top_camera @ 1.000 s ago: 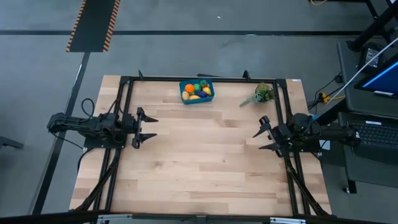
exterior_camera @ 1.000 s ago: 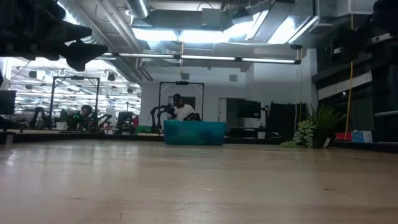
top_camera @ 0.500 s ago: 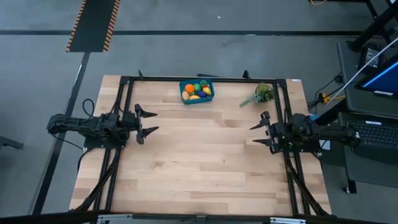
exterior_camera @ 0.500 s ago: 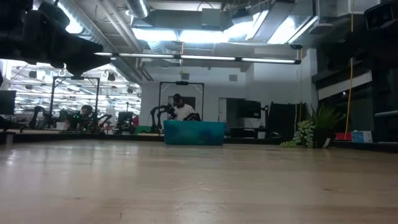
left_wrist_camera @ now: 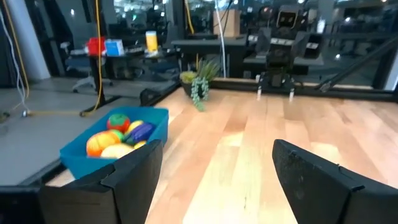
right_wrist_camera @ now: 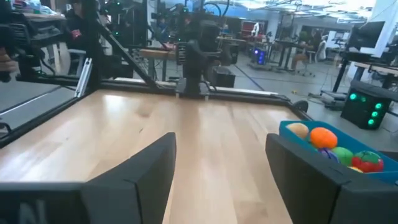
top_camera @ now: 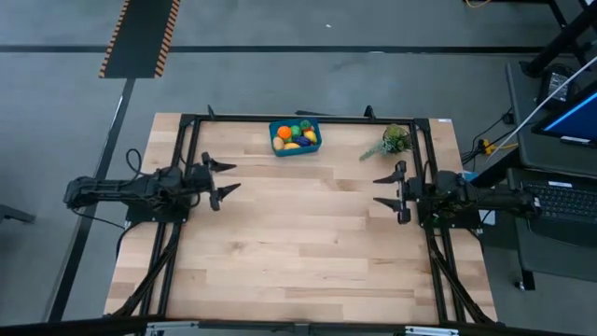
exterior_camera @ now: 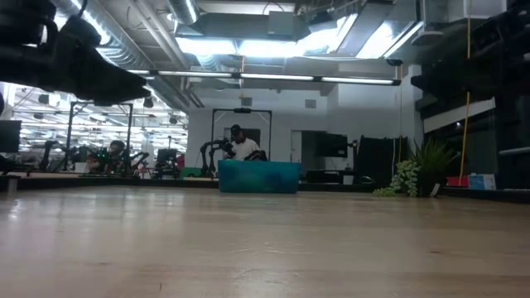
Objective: Pick and placing Produce into tupperware
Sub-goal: Return to Home Position
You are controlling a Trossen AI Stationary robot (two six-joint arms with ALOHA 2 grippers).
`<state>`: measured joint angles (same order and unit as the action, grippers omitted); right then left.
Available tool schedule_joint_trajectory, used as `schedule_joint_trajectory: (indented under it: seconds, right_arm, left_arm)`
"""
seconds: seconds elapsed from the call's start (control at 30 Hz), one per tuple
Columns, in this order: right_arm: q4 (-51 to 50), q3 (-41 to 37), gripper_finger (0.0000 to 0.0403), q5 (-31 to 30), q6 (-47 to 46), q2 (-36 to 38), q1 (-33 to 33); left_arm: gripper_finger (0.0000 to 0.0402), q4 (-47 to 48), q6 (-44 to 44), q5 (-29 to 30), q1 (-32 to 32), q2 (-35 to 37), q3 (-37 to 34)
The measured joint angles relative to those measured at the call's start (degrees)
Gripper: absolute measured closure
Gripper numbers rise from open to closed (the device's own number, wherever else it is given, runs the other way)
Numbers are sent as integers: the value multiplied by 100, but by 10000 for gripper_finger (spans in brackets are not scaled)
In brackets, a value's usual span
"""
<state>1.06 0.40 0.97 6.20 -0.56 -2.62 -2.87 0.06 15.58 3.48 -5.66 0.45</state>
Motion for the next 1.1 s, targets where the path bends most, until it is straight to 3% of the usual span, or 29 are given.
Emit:
schedule_joint_trajectory:
  seconds: [0.47,0.6,0.77,1.0,1.1]
  right_arm:
    - [-2,0,153,7,-275,-635,-1]
    - [2,0,153,16,-291,-668,1]
    - [33,0,153,209,-285,-668,1]
    - [35,0,153,214,17,-668,3]
    - [35,0,153,214,48,-668,3]
  left_arm:
    - [104,27,-1046,-233,64,-974,0]
    - [100,-293,-990,-531,55,-970,0]
    - [102,-1095,-295,-781,-65,-909,1]
    - [105,-429,-595,-752,-194,-877,2]
    - [105,-558,-525,-633,-211,-746,2]
